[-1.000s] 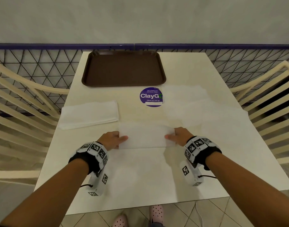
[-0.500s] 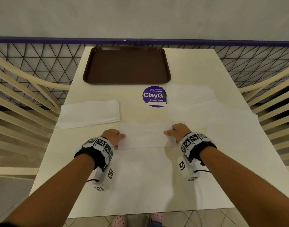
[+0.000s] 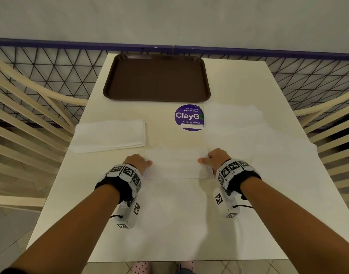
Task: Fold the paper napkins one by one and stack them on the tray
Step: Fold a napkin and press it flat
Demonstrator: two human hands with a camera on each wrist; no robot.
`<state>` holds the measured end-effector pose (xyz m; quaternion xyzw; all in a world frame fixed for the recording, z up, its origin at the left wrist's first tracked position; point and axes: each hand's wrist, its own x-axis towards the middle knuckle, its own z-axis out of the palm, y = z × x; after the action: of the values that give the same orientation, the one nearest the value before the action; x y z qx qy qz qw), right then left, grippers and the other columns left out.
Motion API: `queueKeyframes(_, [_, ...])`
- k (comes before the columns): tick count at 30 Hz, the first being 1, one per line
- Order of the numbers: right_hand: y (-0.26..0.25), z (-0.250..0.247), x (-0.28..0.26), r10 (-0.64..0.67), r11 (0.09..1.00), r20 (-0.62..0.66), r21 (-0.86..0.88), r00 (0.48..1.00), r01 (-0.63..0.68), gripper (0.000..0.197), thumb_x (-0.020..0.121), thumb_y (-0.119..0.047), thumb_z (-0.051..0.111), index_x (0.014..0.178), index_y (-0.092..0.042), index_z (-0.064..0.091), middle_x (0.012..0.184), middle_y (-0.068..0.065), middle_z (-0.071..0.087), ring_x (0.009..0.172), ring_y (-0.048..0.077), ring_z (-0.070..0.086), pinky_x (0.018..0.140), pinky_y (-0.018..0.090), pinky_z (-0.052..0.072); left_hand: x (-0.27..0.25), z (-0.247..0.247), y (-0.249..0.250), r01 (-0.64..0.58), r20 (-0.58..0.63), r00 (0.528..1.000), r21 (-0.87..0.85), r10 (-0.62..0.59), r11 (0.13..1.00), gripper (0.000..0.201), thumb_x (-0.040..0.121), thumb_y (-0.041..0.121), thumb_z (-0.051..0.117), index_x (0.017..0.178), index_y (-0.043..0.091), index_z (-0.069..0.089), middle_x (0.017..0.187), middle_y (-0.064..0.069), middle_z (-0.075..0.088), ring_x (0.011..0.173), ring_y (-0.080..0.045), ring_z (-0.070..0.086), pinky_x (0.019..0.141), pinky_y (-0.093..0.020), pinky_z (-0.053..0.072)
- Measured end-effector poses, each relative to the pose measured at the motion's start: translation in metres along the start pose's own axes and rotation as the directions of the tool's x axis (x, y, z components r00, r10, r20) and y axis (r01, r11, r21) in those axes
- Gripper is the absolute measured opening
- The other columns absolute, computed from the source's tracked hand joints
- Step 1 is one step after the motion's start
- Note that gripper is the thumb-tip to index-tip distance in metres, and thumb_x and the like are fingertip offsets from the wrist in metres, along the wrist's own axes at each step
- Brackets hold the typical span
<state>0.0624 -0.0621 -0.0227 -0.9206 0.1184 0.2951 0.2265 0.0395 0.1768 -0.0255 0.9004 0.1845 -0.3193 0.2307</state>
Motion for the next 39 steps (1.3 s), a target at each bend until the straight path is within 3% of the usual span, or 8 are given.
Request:
queueKeyframes(9, [0.001, 0.003, 0.002, -0.013, 1.0, -0.004, 0.007, 1.0, 0.013, 0.054, 0.086, -0.034, 0.063, 0.05, -0.012, 0.029, 0.053, 0.003, 0.032, 0.049, 0.014, 0.032, 0.048, 0.023, 0.025, -0.007, 0.006, 0.012, -0.042, -0.188, 0.98, 0.127, 0.066, 0.991, 0.054, 0.091, 0.025, 0.056, 0.135, 0.009, 0.029, 0.135, -0.013, 0.04, 0.117, -0.033, 0.051, 0.093, -0.04, 0.043])
queueKeyframes(14, [-0.001, 0.002, 0.0, -0.023, 1.0, -0.012, -0.013, 1.0, 0.023, 0.055, 0.086, -0.035, 0.062, 0.05, -0.012, 0.027, 0.052, 0.002, 0.03, 0.048, 0.013, 0.03, 0.047, 0.022, 0.024, -0.026, 0.015, 0.02, -0.306, -0.27, 0.747, 0.671, 0.607, 0.676, 0.054, 0.081, 0.002, 0.047, 0.123, 0.036, 0.05, 0.131, 0.001, 0.045, 0.104, -0.021, 0.055, 0.077, -0.028, 0.047])
queueKeyframes(16, [-0.001, 0.001, 0.0, -0.017, 1.0, -0.007, -0.025, 1.0, 0.016, 0.055, 0.086, -0.035, 0.061, 0.05, -0.012, 0.027, 0.053, 0.002, 0.03, 0.048, 0.013, 0.03, 0.047, 0.022, 0.024, -0.024, 0.025, 0.019, -0.348, -0.132, 0.774, 0.727, 0.619, 0.591, 0.046, 0.091, 0.005, 0.04, 0.132, 0.026, 0.043, 0.138, 0.002, 0.037, 0.117, -0.022, 0.045, 0.086, -0.031, 0.04])
queueKeyframes(22, [-0.001, 0.002, -0.004, -0.013, 0.999, -0.031, -0.05, 0.999, 0.011, 0.05, 0.087, -0.038, 0.059, 0.055, -0.011, 0.033, 0.058, 0.003, 0.037, 0.057, 0.018, 0.04, 0.05, 0.022, 0.027, -0.038, 0.035, 0.023, -0.325, -0.105, 0.878, 0.587, 0.467, 0.741, 0.049, 0.096, 0.048, 0.032, 0.135, 0.018, 0.037, 0.14, 0.005, 0.03, 0.124, -0.02, 0.035, 0.084, -0.03, 0.043])
queueKeyframes(26, [-0.003, 0.004, -0.024, -0.071, 0.988, -0.179, 0.119, 0.981, 0.094, 0.046, 0.09, -0.035, 0.057, 0.125, -0.008, 0.045, 0.118, 0.015, 0.054, 0.111, 0.03, 0.052, 0.091, 0.033, 0.042, -0.039, 0.037, 0.022, -0.301, -0.114, 0.883, 0.606, 0.455, 0.737, 0.053, 0.096, 0.05, 0.03, 0.138, 0.018, 0.032, 0.143, 0.005, 0.026, 0.127, -0.022, 0.031, 0.082, -0.03, 0.043])
queueKeyframes(31, [-0.017, 0.056, -0.067, -0.557, 0.803, -0.34, -0.453, 0.758, 0.387, 0.047, 0.098, -0.02, 0.032, 0.14, -0.001, 0.037, 0.149, 0.016, 0.033, 0.137, 0.029, 0.037, 0.112, 0.033, 0.031, -0.039, 0.038, 0.02, -0.307, -0.129, 0.868, 0.619, 0.48, 0.723, 0.054, 0.096, 0.051, 0.03, 0.138, 0.018, 0.032, 0.144, 0.004, 0.026, 0.127, -0.022, 0.032, 0.082, -0.03, 0.044])
queueKeyframes(34, [-0.026, 0.09, -0.084, -0.47, 0.768, 0.016, -0.486, 0.883, 0.418, 0.05, 0.102, -0.015, 0.019, 0.148, 0.0, 0.007, 0.158, 0.014, -0.002, 0.147, 0.025, -0.001, 0.12, 0.035, 0.0, -0.037, 0.04, 0.019, -0.325, -0.136, 0.858, 0.604, 0.495, 0.728, 0.053, 0.096, 0.051, 0.032, 0.138, 0.018, 0.033, 0.146, 0.003, 0.026, 0.128, -0.024, 0.032, 0.087, -0.033, 0.044])
queueKeyframes(39, [-0.026, 0.094, -0.084, -0.327, 0.801, 0.099, -0.498, 0.94, 0.332, 0.052, 0.102, -0.015, 0.016, 0.149, -0.001, -0.002, 0.157, 0.012, -0.011, 0.147, 0.023, -0.007, 0.12, 0.035, -0.001, -0.037, 0.04, 0.018, -0.335, -0.137, 0.85, 0.604, 0.508, 0.723, 0.053, 0.096, 0.049, 0.032, 0.138, 0.016, 0.033, 0.145, 0.002, 0.026, 0.129, -0.024, 0.031, 0.088, -0.033, 0.043])
